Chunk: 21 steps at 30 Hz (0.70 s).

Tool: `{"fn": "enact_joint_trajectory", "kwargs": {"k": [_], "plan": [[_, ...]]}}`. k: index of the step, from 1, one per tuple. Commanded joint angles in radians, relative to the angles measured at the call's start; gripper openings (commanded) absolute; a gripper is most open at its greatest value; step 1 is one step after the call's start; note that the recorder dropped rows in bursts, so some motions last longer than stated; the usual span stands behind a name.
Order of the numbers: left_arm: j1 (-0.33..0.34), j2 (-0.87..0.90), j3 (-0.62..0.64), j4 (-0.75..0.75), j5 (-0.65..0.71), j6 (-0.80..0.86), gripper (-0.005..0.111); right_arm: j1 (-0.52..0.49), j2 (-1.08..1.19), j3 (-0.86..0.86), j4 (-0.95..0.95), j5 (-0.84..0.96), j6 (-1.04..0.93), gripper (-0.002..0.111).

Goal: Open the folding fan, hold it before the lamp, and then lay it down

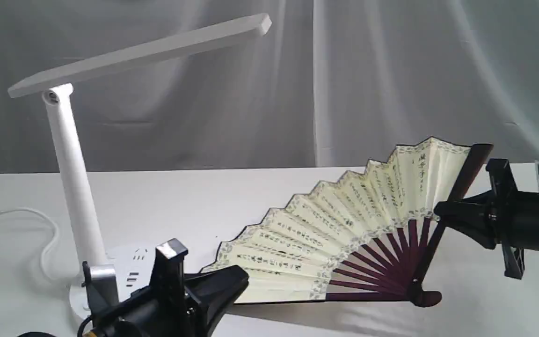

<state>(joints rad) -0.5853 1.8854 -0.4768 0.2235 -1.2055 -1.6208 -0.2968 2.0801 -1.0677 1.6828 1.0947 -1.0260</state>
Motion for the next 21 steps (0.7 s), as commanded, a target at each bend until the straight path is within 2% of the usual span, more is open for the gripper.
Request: {"fn": "enact_joint_trajectory", "kwargs": {"k": [1, 4, 7, 12, 16, 21], "plan": [[-0.001, -0.01, 0.005, -0.008, -0.016, 0.003, 0.0, -0.001, -0.005, -0.003, 0.027, 0.071, -0.012, 0.0], [-0.001, -0.01, 0.005, -0.005, -0.016, -0.025, 0.001, -0.001, -0.005, -0.003, 0.062, 0.126, 0.009, 0.0], [-0.001, -0.01, 0.005, -0.004, -0.016, -0.048, 0.009, -0.001, -0.012, -0.01, 0.062, 0.126, 0.039, 0.0], [-0.001, -0.01, 0.005, -0.004, -0.016, -0.075, 0.041, 0.008, -0.014, -0.01, 0.062, 0.126, 0.068, 0.0], [-0.001, -0.01, 0.005, -0.017, -0.016, -0.075, 0.057, 0.041, -0.014, -0.01, 0.062, 0.126, 0.129, 0.0], [-0.001, -0.01, 0.005, -0.008, -0.016, -0.08, 0.058, 0.071, -0.022, -0.017, 0.062, 0.126, 0.144, 0.0]]}}
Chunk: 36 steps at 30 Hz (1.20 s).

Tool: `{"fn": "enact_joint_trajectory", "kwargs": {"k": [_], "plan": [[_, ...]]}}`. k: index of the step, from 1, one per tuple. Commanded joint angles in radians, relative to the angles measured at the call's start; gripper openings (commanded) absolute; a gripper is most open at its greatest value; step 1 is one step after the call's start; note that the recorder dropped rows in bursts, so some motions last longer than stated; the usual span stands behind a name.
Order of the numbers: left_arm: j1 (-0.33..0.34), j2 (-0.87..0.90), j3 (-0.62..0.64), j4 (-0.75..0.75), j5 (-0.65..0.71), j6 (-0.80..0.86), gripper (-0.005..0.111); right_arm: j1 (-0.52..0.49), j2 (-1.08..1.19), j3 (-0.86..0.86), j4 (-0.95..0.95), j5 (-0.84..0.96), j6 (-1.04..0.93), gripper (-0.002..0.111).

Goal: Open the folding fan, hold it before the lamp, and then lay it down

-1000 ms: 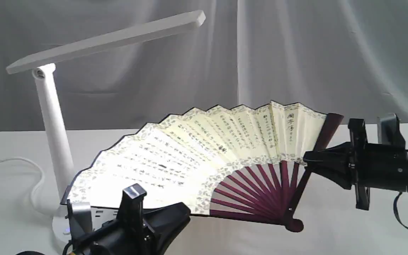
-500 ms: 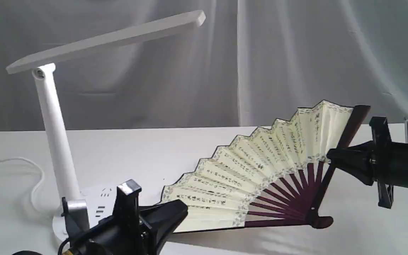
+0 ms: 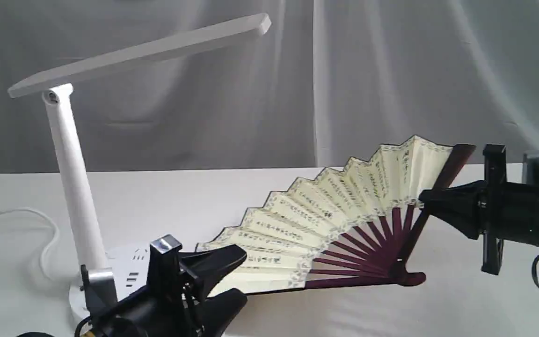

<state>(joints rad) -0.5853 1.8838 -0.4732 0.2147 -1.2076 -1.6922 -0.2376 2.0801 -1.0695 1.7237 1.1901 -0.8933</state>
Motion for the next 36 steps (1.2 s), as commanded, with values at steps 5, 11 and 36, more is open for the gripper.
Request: {"fn": "enact_joint_trajectory", "kwargs": {"k": [5, 11, 36], "plan": [[-0.001, -0.008, 0.002, 0.004, -0.013, -0.009, 0.058, 0.016, -0.07, -0.015, 0.021, 0.031, 0.019, 0.0], [-0.02, -0.008, 0.002, -0.023, -0.013, -0.01, 0.058, 0.018, -0.109, -0.015, 0.021, 0.031, 0.027, 0.0], [-0.024, -0.008, -0.131, -0.156, 0.133, 0.002, 0.041, 0.07, -0.222, -0.015, 0.021, 0.031, 0.082, 0.0]]}}
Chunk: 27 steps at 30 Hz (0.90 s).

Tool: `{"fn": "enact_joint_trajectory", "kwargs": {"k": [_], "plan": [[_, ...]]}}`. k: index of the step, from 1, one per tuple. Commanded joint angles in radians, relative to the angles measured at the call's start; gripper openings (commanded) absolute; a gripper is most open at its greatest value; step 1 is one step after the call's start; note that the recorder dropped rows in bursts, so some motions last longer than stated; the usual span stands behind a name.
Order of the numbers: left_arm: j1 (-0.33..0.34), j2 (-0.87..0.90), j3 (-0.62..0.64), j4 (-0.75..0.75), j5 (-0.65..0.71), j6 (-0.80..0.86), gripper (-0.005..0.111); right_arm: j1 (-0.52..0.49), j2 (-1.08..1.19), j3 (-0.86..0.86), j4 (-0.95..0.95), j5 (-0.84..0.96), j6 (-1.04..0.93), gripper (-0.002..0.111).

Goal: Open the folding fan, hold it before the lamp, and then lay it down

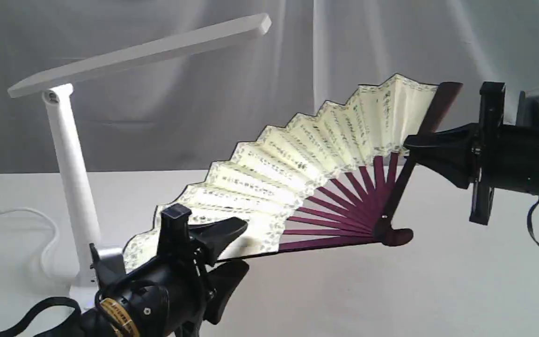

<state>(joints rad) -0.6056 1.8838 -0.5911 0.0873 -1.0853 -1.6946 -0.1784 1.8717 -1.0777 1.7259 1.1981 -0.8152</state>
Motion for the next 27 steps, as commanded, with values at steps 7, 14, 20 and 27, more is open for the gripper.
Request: {"fn": "enact_joint_trajectory", "kwargs": {"k": [7, 14, 20, 27], "plan": [[-0.004, -0.008, -0.017, -0.003, 0.039, -0.007, 0.0, 0.013, -0.017, -0.007, 0.019, 0.023, 0.004, 0.0], [-0.004, -0.008, -0.002, 0.004, -0.092, -0.018, 0.0, 0.013, -0.016, -0.007, 0.019, 0.023, 0.004, 0.0], [-0.024, -0.008, 0.045, -0.018, -0.116, -0.031, 0.0, 0.006, -0.016, -0.007, 0.019, 0.023, 0.006, 0.0], [-0.115, -0.008, 0.086, -0.161, -0.136, -0.024, 0.0, 0.009, -0.018, -0.007, 0.019, 0.023, 0.011, 0.0]]}}
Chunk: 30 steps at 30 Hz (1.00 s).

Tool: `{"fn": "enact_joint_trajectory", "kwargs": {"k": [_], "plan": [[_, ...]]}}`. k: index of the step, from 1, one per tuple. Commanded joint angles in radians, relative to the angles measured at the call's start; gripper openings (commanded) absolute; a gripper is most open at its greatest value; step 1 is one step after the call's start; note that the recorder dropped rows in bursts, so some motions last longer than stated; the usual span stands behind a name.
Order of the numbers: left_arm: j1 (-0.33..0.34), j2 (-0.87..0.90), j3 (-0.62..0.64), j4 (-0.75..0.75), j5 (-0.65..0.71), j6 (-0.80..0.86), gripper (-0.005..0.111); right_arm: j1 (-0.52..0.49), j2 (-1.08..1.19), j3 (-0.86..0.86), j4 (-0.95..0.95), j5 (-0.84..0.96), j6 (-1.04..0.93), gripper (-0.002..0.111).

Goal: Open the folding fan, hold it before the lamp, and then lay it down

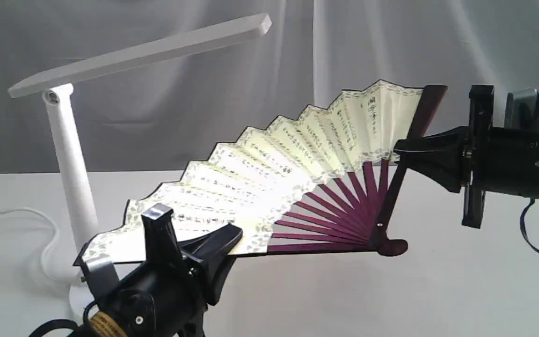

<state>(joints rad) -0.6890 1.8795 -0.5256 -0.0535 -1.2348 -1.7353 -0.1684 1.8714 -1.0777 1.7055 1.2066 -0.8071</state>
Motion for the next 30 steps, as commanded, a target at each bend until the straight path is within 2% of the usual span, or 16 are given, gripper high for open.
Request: {"fn": "enact_joint_trajectory", "kwargs": {"k": [1, 12, 17, 30], "plan": [[-0.039, -0.006, 0.022, -0.026, 0.014, 0.027, 0.0, 0.001, -0.02, -0.007, 0.039, 0.014, 0.003, 0.0], [-0.043, -0.142, 0.029, -0.052, 0.014, 0.116, 0.0, 0.009, -0.059, -0.007, 0.039, 0.014, 0.011, 0.0], [-0.043, -0.204, 0.099, -0.125, 0.014, 0.134, 0.0, 0.009, -0.064, -0.007, 0.039, 0.014, 0.029, 0.0], [-0.058, -0.297, 0.13, -0.106, 0.014, 0.173, 0.0, 0.032, -0.07, -0.007, 0.039, 0.014, 0.029, 0.0]]}}
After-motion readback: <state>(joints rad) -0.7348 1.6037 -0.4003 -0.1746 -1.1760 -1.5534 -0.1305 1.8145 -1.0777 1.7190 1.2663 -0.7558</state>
